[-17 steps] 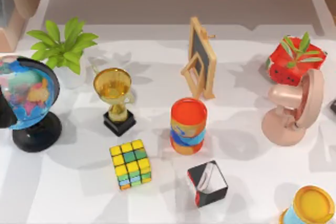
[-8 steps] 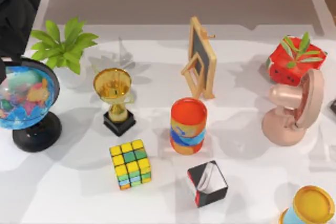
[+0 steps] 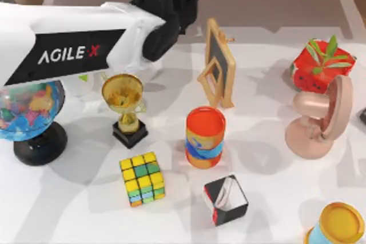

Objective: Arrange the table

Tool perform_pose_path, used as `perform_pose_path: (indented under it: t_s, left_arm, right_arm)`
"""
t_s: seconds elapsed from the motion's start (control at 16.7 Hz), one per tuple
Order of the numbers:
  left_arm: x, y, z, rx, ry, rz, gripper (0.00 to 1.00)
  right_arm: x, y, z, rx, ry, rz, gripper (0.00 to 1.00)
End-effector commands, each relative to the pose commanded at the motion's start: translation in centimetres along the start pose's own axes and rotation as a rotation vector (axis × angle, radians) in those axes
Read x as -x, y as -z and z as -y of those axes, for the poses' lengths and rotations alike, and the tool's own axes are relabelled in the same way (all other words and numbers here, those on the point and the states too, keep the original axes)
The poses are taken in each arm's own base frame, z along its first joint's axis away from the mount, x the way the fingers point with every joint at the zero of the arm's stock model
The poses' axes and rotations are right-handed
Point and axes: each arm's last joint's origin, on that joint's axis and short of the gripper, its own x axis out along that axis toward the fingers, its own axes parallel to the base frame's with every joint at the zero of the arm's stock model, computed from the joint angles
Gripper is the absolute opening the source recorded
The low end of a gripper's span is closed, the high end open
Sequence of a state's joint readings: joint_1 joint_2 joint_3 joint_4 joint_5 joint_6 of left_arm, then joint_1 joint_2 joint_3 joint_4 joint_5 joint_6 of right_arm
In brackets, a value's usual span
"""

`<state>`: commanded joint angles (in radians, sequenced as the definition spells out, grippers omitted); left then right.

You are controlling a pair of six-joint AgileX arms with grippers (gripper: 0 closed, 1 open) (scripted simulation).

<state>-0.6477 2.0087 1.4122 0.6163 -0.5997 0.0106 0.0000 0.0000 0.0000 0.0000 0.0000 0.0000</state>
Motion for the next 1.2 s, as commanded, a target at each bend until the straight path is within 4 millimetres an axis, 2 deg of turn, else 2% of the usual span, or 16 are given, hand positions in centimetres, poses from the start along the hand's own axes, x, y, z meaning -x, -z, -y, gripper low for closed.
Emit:
perform_pose_path:
  t_s: [0.18,0.36,0.72,1.2]
  left_arm:
    - [-1.7,3.3,3.4,-0.002,-0.006,0.0,1.0]
    - [-2.2,4.8,4.9,0.0,-0.008,0.003,1.0]
    - [-2.4,5.0,4.7,-0.002,-0.01,0.001,1.0]
    - [-4.2,4.9,4.9,0.0,-0.008,0.003,1.0]
  right_arm:
    - [0.0,0.0,0.0,0.0,0.0,0.0,1.0]
    - [0.0,0.0,0.0,0.0,0.0,0.0,1.0]
    - [0.0,0.0,0.0,0.0,0.0,0.0,1.0]
    - [0.0,0.0,0.0,0.0,0.0,0.0,1.0]
